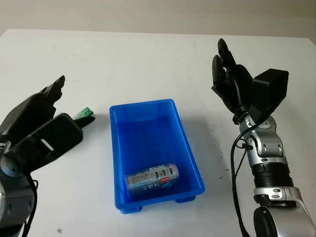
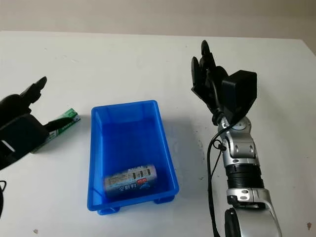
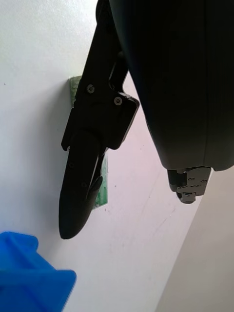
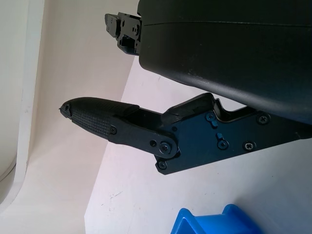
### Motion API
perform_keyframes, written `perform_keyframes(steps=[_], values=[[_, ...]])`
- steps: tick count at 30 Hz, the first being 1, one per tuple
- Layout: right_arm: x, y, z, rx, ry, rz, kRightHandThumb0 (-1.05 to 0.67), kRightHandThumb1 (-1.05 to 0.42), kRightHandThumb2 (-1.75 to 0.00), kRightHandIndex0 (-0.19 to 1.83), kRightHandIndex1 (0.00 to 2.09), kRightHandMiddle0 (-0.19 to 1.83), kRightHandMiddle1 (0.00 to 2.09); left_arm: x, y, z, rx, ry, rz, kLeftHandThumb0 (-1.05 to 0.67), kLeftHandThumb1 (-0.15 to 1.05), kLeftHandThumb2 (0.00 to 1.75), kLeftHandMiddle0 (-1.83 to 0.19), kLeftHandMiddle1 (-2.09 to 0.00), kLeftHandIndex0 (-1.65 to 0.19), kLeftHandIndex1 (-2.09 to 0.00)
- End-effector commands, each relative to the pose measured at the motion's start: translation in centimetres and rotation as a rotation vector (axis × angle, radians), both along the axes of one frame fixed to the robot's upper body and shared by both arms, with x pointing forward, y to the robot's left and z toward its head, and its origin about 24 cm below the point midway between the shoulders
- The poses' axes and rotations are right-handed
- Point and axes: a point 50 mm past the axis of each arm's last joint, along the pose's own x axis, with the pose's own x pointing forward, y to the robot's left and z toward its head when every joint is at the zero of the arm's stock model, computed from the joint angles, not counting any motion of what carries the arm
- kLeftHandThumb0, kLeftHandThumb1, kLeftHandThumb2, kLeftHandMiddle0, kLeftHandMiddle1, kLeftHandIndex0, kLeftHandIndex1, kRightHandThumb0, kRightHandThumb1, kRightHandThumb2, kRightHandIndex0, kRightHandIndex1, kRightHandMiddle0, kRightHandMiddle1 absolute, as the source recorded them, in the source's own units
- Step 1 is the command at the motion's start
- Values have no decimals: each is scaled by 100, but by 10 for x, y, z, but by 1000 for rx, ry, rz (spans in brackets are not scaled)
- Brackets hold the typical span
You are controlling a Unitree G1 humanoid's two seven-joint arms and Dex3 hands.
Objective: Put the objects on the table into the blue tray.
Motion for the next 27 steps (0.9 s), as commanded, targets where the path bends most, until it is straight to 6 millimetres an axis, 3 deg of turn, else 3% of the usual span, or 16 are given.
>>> perform_keyframes(steps=[1,8,13,17,18,19,20,21,23,27], values=[[2,1,6,10,-24,7,-73,-105,-72,-19,0,-19,0,-3,-4,-5,41,11,-2,-85,105,14,3,-5,5,-4],[2,0,6,16,-30,8,-73,-105,-72,-19,0,-19,0,-1,-6,-16,107,119,-22,-87,105,16,9,-4,11,-2],[1,-1,8,14,-35,6,-73,-105,-72,-19,0,-19,0,1,-8,-23,252,197,-12,-89,105,16,-1,-8,3,-7],[1,-1,9,7,-38,5,-73,-105,-71,-19,0,-19,0,2,-12,-27,323,234,-7,-76,102,8,-16,-13,-5,-10],[1,-1,10,7,-39,7,-73,-105,-71,-19,0,-19,0,3,-13,-27,347,241,-8,-74,102,6,-3,-65,-10,-13],[0,-1,10,9,-40,8,-73,-105,-71,-19,0,-19,0,3,-13,-28,377,241,-12,-68,101,6,6,-135,-19,-19],[0,-1,10,11,-40,8,-73,-105,-71,-19,0,-19,0,4,-13,-29,395,239,-14,-64,101,5,6,-171,-21,-30],[0,-1,10,11,-40,9,-73,-105,-71,-19,0,-19,0,4,-13,-30,405,236,-16,-63,101,5,6,-190,-13,-53],[0,-1,10,15,-39,13,-73,-105,-71,-19,0,-19,0,5,-13,-31,419,236,-17,-57,103,6,5,-205,8,-108],[0,-2,11,15,-39,20,-72,-105,-71,-19,0,-19,0,9,-11,-33,455,236,-3,-50,105,9,6,-209,14,-125]])
